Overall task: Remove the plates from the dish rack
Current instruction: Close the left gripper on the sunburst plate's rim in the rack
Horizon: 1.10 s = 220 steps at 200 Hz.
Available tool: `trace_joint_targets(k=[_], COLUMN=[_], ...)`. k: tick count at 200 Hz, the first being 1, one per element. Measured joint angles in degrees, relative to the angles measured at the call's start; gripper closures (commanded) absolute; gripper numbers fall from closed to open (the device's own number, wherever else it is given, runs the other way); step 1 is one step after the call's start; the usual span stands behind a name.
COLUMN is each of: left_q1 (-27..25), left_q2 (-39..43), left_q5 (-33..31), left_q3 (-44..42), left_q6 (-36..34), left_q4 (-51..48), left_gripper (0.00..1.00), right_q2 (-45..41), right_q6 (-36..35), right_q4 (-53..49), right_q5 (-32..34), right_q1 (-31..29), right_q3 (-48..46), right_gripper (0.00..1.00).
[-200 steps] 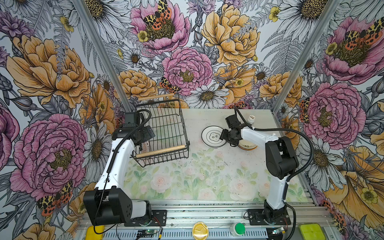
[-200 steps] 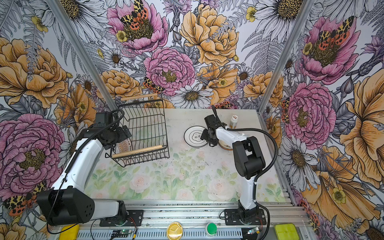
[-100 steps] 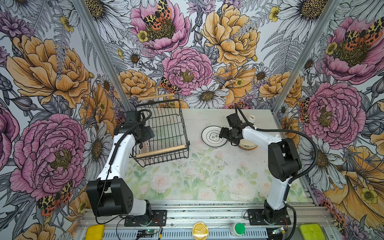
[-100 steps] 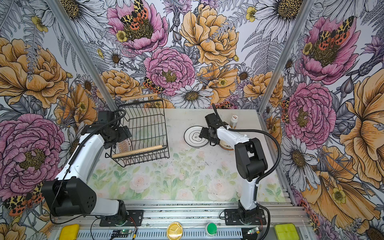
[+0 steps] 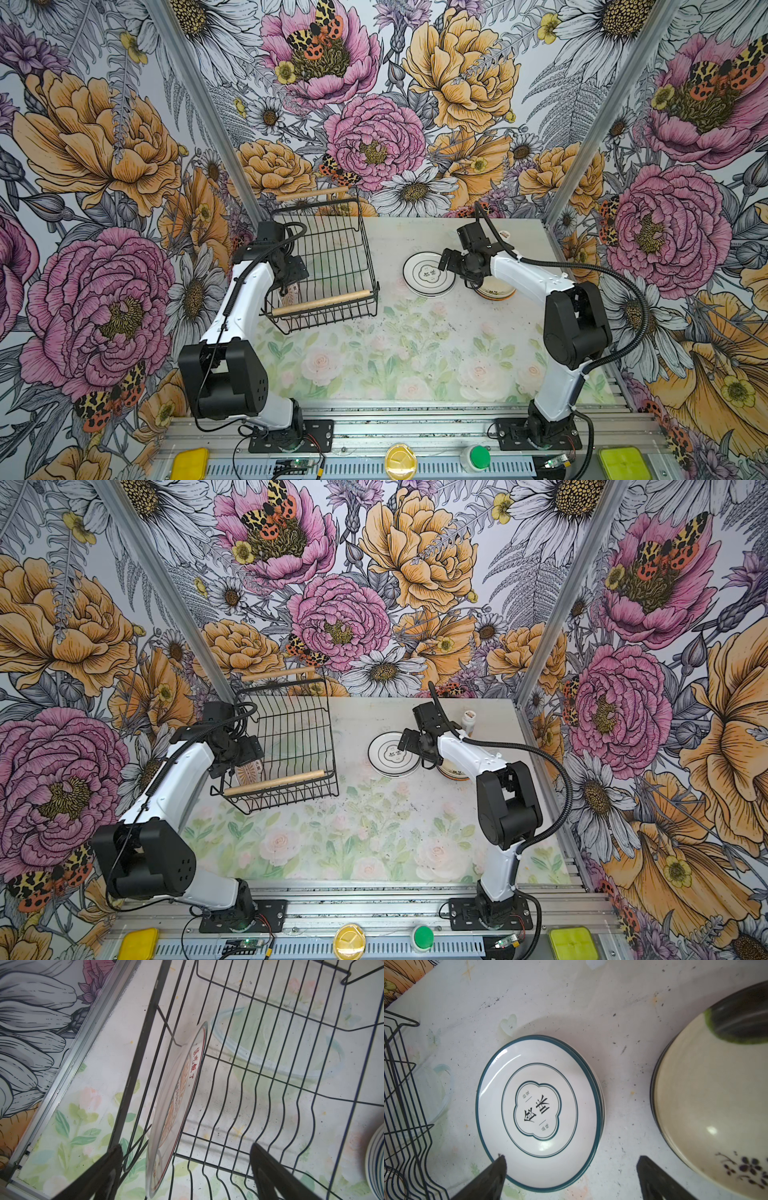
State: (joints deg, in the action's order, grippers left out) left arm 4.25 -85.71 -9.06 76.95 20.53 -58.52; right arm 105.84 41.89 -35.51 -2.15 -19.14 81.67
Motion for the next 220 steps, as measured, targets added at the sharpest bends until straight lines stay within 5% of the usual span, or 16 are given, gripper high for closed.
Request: trace_joint_targets(k=[123,156,220], left_q1=[-0.76,-0.76,-1.14], left_q2=[-5.16,-5.16,-5.16], left_q5=[-2.14,-3.85,-5.29], left_q3=[0.37,0.42,0.42], left_q6=[-0.59,-0.42,-0.55], left_q4=[-0.20,-0.22,-0.20], left_gripper=[0.32,0.53,0.69], right_q2=[-1.86,-3.06,-4.81], right_q6=[-0.76,-0.90,-0.90], right_q4=[0.26,0.66,1.55], right_q5=[-0.68,-0.90,-1.09], right_q1=[1.62,2.25,3.13], right_q3=[-3.41,-4.35,-6.47], right_gripper=[0.01,0.01,0.01])
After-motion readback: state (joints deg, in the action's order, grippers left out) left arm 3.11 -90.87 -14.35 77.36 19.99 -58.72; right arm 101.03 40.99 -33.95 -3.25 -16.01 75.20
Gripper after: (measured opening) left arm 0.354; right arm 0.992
